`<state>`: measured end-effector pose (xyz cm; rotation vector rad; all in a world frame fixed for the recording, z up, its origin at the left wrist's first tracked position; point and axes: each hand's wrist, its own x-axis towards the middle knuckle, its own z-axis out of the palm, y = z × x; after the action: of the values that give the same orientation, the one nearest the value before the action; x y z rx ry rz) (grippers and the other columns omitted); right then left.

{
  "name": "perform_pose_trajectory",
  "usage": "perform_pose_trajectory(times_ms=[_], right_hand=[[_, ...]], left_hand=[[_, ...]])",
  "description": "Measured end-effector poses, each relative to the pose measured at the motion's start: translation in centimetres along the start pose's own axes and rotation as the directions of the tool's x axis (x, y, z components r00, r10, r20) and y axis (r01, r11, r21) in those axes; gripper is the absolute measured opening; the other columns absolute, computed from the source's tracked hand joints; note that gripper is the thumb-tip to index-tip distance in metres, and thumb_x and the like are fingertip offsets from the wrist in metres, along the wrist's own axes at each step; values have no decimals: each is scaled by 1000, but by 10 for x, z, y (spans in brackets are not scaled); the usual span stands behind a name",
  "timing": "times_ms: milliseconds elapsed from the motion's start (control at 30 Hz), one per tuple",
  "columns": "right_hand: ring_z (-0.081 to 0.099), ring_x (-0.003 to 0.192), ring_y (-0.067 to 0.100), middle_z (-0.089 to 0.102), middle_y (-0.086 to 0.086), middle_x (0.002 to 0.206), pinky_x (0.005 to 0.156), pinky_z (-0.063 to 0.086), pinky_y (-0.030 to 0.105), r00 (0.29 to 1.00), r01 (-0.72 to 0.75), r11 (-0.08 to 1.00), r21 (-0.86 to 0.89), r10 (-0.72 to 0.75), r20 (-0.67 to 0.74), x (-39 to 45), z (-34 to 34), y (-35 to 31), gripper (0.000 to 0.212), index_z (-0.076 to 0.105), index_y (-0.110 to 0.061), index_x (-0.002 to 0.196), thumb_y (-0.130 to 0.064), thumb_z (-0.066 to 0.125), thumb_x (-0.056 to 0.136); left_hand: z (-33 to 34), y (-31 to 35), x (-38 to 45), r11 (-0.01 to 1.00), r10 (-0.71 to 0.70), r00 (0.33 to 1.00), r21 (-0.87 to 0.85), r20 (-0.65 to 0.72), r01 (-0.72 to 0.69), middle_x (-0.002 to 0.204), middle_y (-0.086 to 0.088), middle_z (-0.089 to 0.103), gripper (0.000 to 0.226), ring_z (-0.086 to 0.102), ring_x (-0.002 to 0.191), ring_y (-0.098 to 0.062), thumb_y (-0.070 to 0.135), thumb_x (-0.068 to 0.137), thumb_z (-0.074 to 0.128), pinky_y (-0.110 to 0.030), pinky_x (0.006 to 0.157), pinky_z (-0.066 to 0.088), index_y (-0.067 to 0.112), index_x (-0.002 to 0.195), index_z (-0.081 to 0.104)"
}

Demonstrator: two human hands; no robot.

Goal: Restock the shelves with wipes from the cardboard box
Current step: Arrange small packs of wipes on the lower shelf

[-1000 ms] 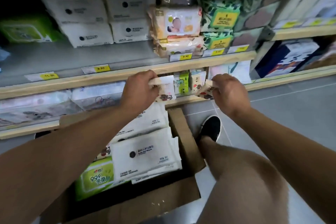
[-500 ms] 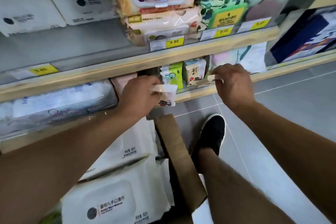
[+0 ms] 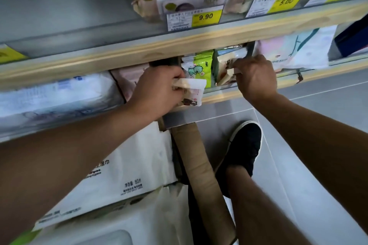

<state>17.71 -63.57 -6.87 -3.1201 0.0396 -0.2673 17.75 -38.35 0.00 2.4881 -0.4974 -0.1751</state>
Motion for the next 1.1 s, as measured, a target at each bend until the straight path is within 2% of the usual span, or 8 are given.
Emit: perform_pose_trajectory(times_ms=[100, 300, 433, 600, 733, 900, 1100], right_hand=[[57, 93, 40, 68, 15, 92, 76, 48, 44, 999, -16, 999, 47, 17, -31, 3, 1, -1, 26, 69, -13, 94, 1, 58, 74], [49, 104, 40, 54, 17, 118, 84, 39, 44, 984, -77, 995, 62, 86, -158, -10, -9, -8, 43, 57, -11, 116, -11, 61, 74], [50, 105, 38, 53, 14, 123, 87, 40, 43, 983, -62, 985, 159, 88, -160, -35, -13, -1, 49, 55, -11, 120, -18, 64, 72], [48, 114, 38, 52, 16, 127, 95, 42, 45, 991, -64, 971, 231, 88, -96, -69, -10, -6, 59, 53, -8, 127, -16, 69, 71], [45, 123, 37, 50, 15, 132, 102, 41, 46, 995, -76, 969, 234, 88, -43, -75, -5, -9, 62, 51, -9, 131, -21, 71, 73], [32, 136, 32, 41, 10, 144, 112, 32, 44, 994, -100, 971, 219, 90, 55, -72, 3, -13, 72, 41, -15, 140, -29, 71, 77], [29, 138, 31, 37, 9, 147, 114, 29, 42, 992, -116, 966, 230, 100, 82, -69, 5, -15, 75, 37, -16, 144, -32, 70, 79]], left_hand=[[2, -1, 1, 1000, -15, 1000, -1, -1, 15, 91, 0, 72, 23, 62, 84, -21, 14, 71, 73, -32, 66, 46, 23, 92, 70], [6, 8, 5, 998, -5, 1000, 59, -29, 6, 90, -2, 72, 22, 62, 84, -24, 15, 71, 73, -34, 67, 47, 22, 92, 70], [15, 25, 6, 995, 30, 997, 102, -74, -23, 97, -6, 70, 23, 61, 89, -27, 15, 74, 70, -38, 69, 49, 18, 97, 68], [32, 32, 15, 989, -5, 987, 143, -161, 28, 104, -8, 69, 23, 61, 98, -29, 17, 80, 67, -36, 77, 45, 15, 103, 65], [46, 24, 29, 980, -35, 975, 182, -218, 76, 109, -10, 68, 27, 61, 103, -31, 20, 82, 68, -39, 84, 47, 13, 109, 64], [66, 16, 41, 966, -41, 982, 242, -182, 85, 109, -13, 68, 29, 62, 101, -35, 21, 83, 66, -43, 82, 51, 14, 111, 64], [80, 10, 46, 966, -81, 979, 226, -187, 123, 109, -16, 68, 31, 62, 99, -38, 18, 83, 64, -43, 83, 52, 14, 114, 64]])
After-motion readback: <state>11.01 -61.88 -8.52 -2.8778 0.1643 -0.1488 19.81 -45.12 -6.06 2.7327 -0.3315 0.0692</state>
